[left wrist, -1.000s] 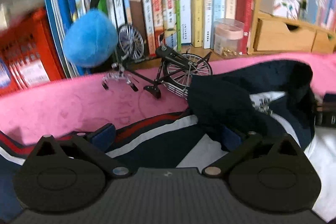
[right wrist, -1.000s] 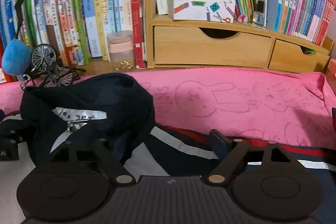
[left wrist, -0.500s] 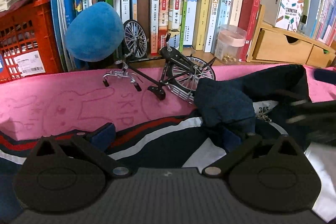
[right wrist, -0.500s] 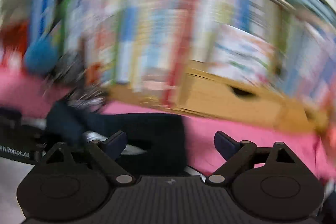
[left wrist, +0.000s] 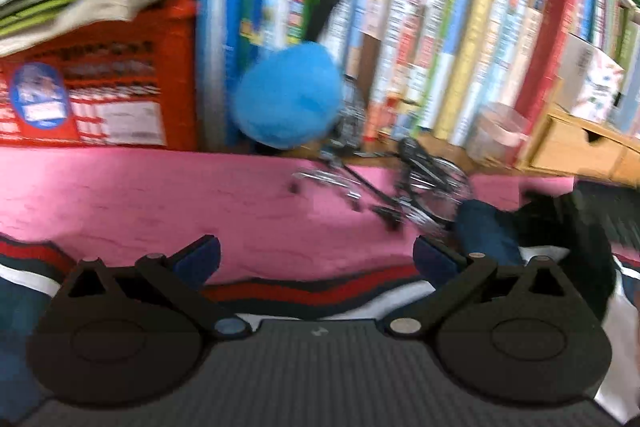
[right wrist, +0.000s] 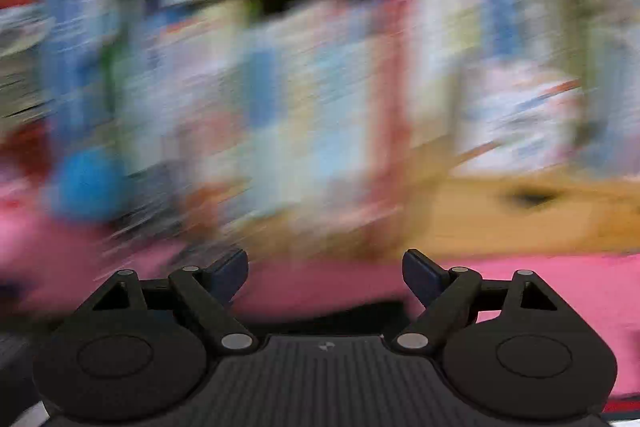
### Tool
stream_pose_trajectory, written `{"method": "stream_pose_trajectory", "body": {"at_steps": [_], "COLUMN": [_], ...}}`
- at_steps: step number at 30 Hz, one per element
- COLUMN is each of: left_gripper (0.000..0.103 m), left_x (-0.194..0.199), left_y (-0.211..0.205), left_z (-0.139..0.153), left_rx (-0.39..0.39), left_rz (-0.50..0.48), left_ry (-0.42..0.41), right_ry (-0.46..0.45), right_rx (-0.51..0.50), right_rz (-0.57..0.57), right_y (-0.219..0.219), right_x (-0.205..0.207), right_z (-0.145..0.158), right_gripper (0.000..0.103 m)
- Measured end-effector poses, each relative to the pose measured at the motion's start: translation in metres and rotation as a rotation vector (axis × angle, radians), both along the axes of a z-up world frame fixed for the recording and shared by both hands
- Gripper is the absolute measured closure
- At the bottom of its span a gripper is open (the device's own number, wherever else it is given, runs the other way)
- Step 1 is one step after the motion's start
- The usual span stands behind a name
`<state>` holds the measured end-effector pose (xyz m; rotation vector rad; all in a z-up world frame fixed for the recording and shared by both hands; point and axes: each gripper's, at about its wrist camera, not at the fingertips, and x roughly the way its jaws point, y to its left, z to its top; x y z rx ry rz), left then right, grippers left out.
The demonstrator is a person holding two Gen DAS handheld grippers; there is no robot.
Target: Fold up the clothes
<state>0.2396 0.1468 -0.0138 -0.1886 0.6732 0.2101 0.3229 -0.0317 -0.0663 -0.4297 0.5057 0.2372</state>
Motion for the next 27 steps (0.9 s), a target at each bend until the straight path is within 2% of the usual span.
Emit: {"method": "stream_pose_trajectory", "body": {"at_steps": [4,5,6,7,8,10,12,13,15,18,20,21,23,24,25,27], "left_gripper": [0.000,0.000,0.000,0.000,0.000,0.000,0.000,0.000,0.000,0.000,0.000,0.000,0.000,0.000,0.000,0.000], "left_x": [-0.001,-0.001,-0.002,-0.002,-0.001,0.000,0.001,0.002,0.003,0.005,0.006,0.007,0.007,0.007,0.008,0.007], "left_y": [0.017,0.020,0.024,0.026,0.026,0.026,0.025,0.025,0.025,0.023,0.022,0.021,0.018,0.018,0.018,0.019], "left_z": [0.000,-0.002,-0.003,-0.005,-0.006,-0.008,-0.010,-0.011,-0.013,-0.020,-0.024,-0.026,-0.030,-0.032,-0.032,-0.033], "left_rx": [0.002,0.003,0.004,0.006,0.019,0.044,0.053,0.054,0.058,0.069,0.082,0.088,0.105,0.107,0.105,0.106], "left_rz": [0.052,0.059,0.066,0.073,0.077,0.083,0.084,0.083,0.081,0.084,0.086,0.085,0.079,0.076,0.076,0.079], "left_ry": [0.007,0.016,0.025,0.034,0.043,0.057,0.067,0.071,0.080,0.096,0.105,0.108,0.106,0.103,0.099,0.091], "right_ry": [0.036,0.045,0.054,0.058,0.043,0.006,-0.059,-0.058,0.017,0.091,0.091,0.090,0.099,0.142,0.147,0.118], "right_rx": [-0.011,-0.014,-0.017,-0.015,0.012,0.109,0.205,0.254,0.303,0.159,0.114,0.091,0.072,0.174,0.220,0.244], "right_rz": [0.142,0.178,0.214,0.228,0.146,-0.039,-0.175,-0.148,0.041,0.289,0.243,0.220,0.167,0.119,0.118,0.202], "right_y": [0.006,0.007,0.009,0.010,0.010,0.001,-0.015,-0.021,-0.023,-0.002,-0.002,-0.002,-0.005,-0.016,-0.021,-0.029], "right_x": [-0.019,-0.024,-0.029,-0.030,-0.018,0.001,0.007,0.003,-0.014,-0.050,-0.045,-0.042,-0.036,-0.032,-0.037,-0.065], "right_z": [0.000,0.001,0.001,0.001,0.002,0.013,0.026,0.031,0.036,0.024,0.014,0.009,0.002,0.010,0.016,0.027], "right_gripper": [0.018,0.015,0.005,0.001,0.001,0.012,0.013,0.013,0.014,0.013,0.012,0.003,0.001,0.002,0.003,0.003]}}
